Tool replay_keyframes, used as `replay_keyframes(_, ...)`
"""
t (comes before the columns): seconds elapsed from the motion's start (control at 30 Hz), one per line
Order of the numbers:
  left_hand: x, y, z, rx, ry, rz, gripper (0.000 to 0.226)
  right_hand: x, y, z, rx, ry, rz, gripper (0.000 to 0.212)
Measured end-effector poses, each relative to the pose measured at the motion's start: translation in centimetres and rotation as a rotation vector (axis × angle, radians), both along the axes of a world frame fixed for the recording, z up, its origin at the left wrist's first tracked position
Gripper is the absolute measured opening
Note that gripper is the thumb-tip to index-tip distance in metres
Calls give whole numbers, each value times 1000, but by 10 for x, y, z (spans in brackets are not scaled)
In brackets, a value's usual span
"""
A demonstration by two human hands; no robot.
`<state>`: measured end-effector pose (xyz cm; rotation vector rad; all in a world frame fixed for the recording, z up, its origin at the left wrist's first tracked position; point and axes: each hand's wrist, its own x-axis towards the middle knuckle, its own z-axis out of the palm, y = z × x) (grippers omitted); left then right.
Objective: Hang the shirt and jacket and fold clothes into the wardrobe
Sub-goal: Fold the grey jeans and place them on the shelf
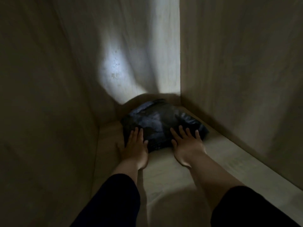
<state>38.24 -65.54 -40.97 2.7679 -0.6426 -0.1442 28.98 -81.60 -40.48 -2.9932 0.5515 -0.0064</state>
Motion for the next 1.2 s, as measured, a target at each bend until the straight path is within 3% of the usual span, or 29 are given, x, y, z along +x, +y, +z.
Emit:
replay_keyframes(0.4, 5, -9, 7, 80, -13, 28, 52, 19, -9, 4, 47, 60, -8, 53)
replay_keyframes(0.53, -6, 5, 26, 301, 83, 7, 56, -1, -6, 23, 80, 116, -20, 60)
replay_keyframes(0.73, -55, 37, 105, 283, 120, -42, 60, -55, 12, 70, -2, 113, 13, 65)
replay_keyframes(1.2, -252, 118, 271, 174, 147, 70, 67, -207, 99, 251, 225, 247, 16, 59)
